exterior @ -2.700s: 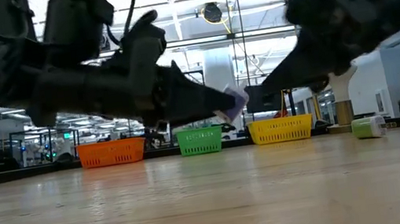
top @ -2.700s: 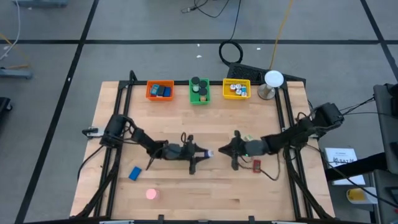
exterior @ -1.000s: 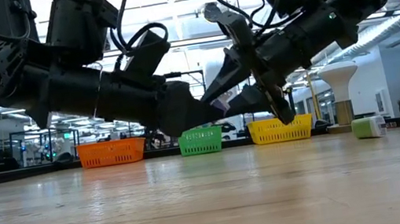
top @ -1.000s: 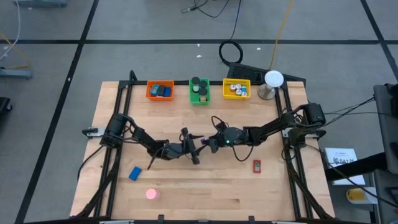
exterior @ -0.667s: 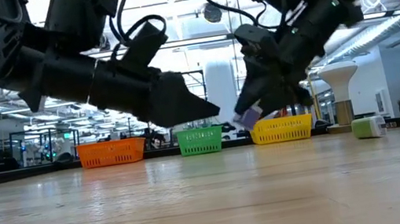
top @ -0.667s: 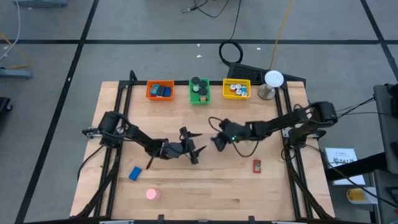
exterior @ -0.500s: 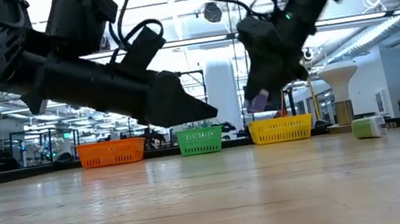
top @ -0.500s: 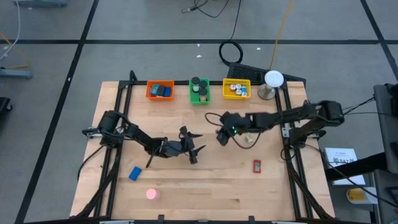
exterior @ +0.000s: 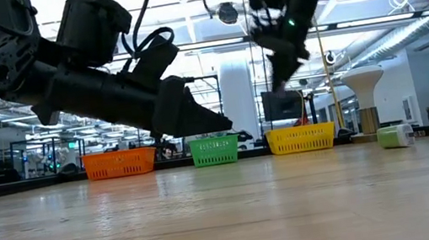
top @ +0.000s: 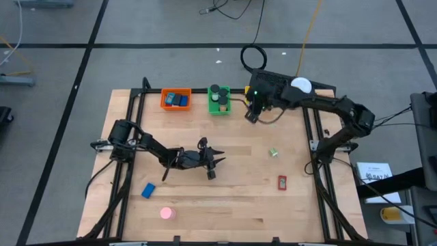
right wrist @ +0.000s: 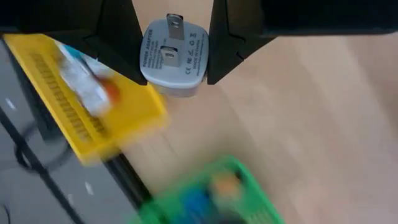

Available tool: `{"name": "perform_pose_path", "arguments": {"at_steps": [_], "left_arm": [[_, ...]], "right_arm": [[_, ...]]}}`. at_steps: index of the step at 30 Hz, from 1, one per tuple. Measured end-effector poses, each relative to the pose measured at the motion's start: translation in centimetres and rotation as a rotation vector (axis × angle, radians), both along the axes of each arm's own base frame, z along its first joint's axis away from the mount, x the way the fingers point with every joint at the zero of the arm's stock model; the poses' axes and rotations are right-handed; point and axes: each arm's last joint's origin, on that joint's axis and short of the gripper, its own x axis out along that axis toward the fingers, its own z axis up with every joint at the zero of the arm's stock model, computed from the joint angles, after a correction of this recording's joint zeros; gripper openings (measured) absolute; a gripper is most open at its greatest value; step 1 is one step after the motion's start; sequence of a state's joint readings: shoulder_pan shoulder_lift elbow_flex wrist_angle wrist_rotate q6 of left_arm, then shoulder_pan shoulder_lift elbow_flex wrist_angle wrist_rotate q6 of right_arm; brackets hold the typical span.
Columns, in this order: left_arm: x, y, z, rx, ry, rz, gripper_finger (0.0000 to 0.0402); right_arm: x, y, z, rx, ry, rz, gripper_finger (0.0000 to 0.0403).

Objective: Pick & Place Office items
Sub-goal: Put the purple charger adapter into the yellow bin

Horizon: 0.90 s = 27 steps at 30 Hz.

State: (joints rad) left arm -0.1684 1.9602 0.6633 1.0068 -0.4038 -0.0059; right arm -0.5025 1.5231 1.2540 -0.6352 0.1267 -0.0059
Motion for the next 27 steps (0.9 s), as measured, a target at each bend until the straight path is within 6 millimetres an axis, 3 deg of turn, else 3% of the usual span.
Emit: {"name": "perform_pose_path", "arguments": {"at_steps": [6, 13, 21, 27], "left_arm": [[0.0, 0.0, 0.0, 0.001, 0.003, -0.001, 0.0093], [0.0, 0.1, -0.1, 0.002, 0.008, -0.002, 0.0093], [0.0, 0.1, -0.1, 0.001, 0.009, -0.003, 0.0093], [0.0, 0.1, -0.1, 0.003, 0.009, -0.003, 0.0093]], "right_arm": [[-1.6, -4.2, -2.3, 0.014, 0.107, -0.064, 0.0134], [-1.1, -6.9, -5.3, 0.023, 0.138, -0.043, 0.0138], [-0.6, -8.4, -7.5, 0.027, 0.142, -0.063, 0.0139], [-0.6, -8.5, -7.7, 0.051, 0.124, -0.061, 0.0139]]}}
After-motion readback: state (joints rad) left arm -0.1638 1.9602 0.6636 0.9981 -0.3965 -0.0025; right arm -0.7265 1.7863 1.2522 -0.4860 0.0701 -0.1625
